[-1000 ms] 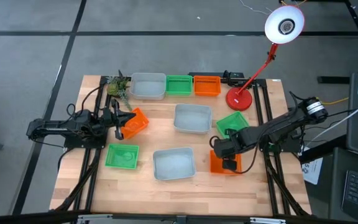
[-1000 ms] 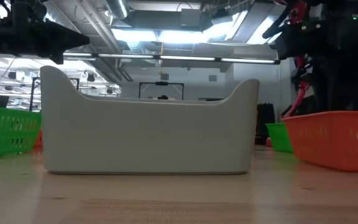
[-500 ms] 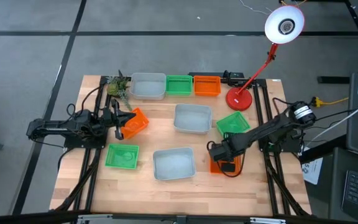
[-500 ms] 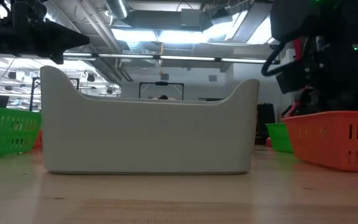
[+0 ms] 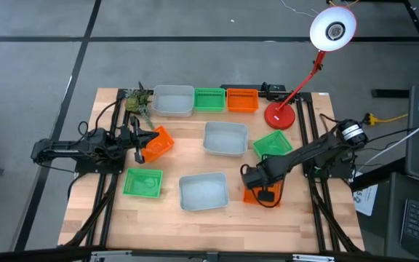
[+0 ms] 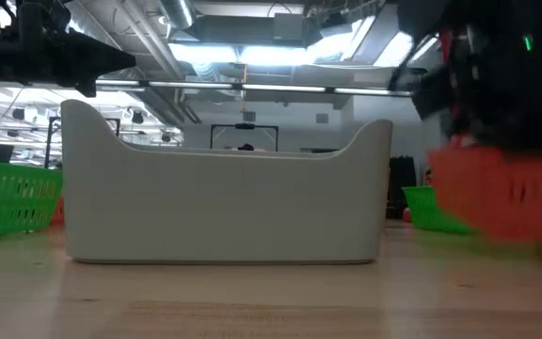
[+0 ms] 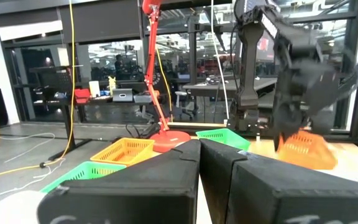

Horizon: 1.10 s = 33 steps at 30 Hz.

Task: Stack baskets by color
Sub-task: Stack the bottom right orange bin on top of the top orange bin

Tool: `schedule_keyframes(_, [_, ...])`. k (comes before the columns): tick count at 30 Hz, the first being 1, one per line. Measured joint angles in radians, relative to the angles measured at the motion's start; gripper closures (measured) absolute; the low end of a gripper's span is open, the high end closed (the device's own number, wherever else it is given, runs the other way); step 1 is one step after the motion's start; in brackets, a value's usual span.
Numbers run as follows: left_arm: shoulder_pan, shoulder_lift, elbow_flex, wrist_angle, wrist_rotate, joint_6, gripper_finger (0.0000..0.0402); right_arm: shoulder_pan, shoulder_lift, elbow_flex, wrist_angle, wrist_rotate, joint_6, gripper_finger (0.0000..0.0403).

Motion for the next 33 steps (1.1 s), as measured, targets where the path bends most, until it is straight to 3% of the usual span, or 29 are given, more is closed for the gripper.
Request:
schedule_keyframes(4, [0.0,0.0,0.0,0.0,0.0,0.007,0.0401,-0.023,-0.02,0.183,-0.194,0.103,-0.096,0.0401])
schedule_keyframes(8, [0.0,0.0,0.0,0.0,0.0,0.008,0.0401,-0.08,-0.05,0.355,-0.354,0.379,-0.148,0.0402])
schedule_keyframes(11, [0.0,0.0,0.0,0.001,0.0,0.008,0.0401,-0.138,-0.079,0.445,-0.373,0.579,-0.197,0.0402])
schedule_keyframes(14, [0.0,0.0,0.0,0.001,0.0,0.008,0.0401,-0.219,-0.098,0.51,-0.321,0.679,-0.322,0.0402])
schedule_keyframes(18, [0.0,0.0,0.0,0.002,-0.003,0.008,0.0401,-0.341,-0.101,0.555,-0.125,0.663,-0.55,0.0403])
schedule_keyframes(22, [0.0,0.0,0.0,0.007,-0.006,0.008,0.0401,-0.459,-0.101,0.558,0.08,0.511,-0.75,0.0403])
schedule_keyframes(27, [0.0,0.0,0.0,0.01,-0.005,0.002,0.0401,-0.589,-0.1,0.557,0.152,0.312,-0.87,0.0403])
schedule_keyframes(33, [0.0,0.0,0.0,0.009,-0.005,-0.025,0.0401,-0.717,-0.088,0.556,0.206,0.253,-0.936,0.0403])
